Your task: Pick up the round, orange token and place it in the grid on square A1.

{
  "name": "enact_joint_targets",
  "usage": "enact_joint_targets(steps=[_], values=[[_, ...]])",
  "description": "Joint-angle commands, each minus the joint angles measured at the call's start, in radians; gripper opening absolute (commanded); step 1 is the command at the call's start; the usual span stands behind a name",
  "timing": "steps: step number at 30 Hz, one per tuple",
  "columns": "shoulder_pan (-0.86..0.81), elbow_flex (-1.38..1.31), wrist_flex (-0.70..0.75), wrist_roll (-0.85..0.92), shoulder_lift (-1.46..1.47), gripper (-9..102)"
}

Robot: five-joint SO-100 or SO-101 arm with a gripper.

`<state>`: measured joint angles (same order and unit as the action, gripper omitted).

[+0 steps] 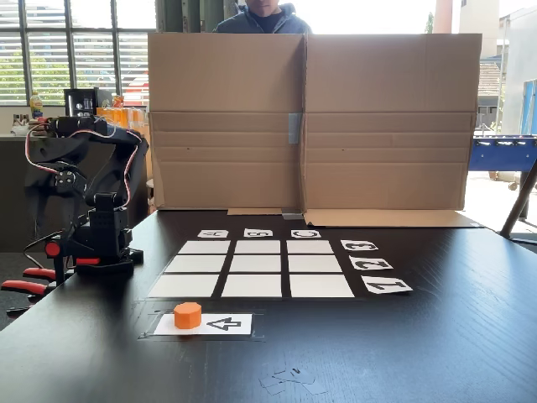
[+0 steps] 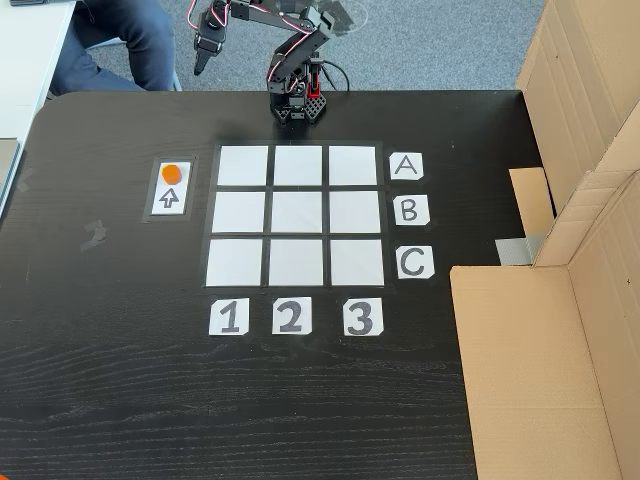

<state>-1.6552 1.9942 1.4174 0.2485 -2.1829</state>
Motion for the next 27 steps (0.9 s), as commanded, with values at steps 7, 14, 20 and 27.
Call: enact_joint_targets(steps=[7,14,20,27], values=[[0.114,-0.253,0.083,-0.003,0.181,26],[0.209,-0.383,0.123,-0.067,0.33,32],[0.293,-0.462,0.123,-0.124,0.442,34],[0.4,-0.571,0.121,-0.189,0.607,34]])
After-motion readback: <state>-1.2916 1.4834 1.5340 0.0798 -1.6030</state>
